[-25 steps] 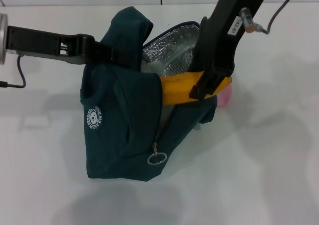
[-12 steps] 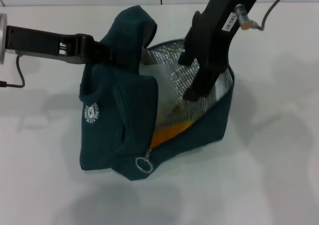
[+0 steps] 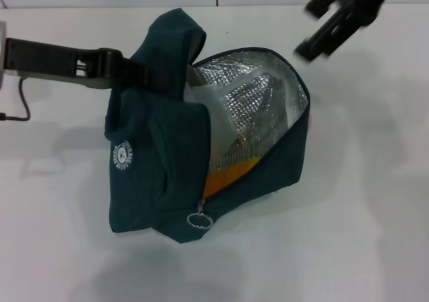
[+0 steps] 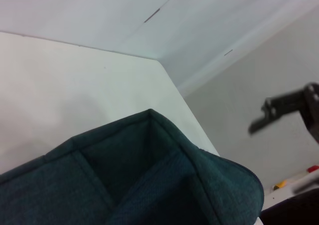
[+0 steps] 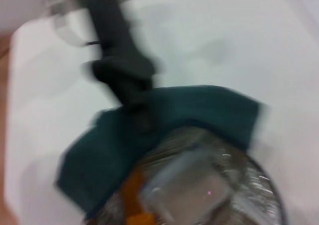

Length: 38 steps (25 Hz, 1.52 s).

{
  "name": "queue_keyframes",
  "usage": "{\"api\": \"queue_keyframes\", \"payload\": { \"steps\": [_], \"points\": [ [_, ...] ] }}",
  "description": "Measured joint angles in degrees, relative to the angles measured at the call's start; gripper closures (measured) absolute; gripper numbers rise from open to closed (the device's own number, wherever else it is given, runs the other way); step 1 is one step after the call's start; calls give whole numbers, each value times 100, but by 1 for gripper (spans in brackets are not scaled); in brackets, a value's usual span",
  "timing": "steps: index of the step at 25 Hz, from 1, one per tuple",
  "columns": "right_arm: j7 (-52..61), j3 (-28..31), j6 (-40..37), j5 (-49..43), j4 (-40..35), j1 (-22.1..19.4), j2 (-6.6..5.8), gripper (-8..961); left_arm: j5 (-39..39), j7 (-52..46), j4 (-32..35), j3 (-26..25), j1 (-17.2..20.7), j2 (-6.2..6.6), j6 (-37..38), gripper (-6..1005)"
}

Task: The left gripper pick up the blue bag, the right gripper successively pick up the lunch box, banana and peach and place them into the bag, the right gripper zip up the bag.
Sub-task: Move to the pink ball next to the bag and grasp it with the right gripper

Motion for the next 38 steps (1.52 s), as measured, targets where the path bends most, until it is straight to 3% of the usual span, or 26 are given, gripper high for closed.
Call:
{"api": "queue_keyframes", "payload": {
  "steps": [4,9,15,20,24,29,38],
  "points": [
    [268,1024,123,29,216,-611,-301,98,-1,-6,0,-1,13,-4,1,959],
    [449,1549,498,32,1024,-1154,-586,106,-2,-4,-74,0,24,-16,1,959],
    [490,1430,1212,-73,1829,-1452,-627,109,1,-4,-79,35,17,-16,1,959],
    [489,787,1842,-77,2507,-1329,-522,109,15,-4,-79,43,7,-9,1,959],
    [490,406,2235,-93,2765,-1110,-324,108,54,-1,-79,44,-2,-10,2,959],
    [491,0,2591,-128,3104,-874,-164,108,153,9,-79,43,-16,-25,2,959],
    [448,-909,3259,-224,3320,-798,152,109,158,53,-79,45,-5,-32,17,958]
  ]
}}
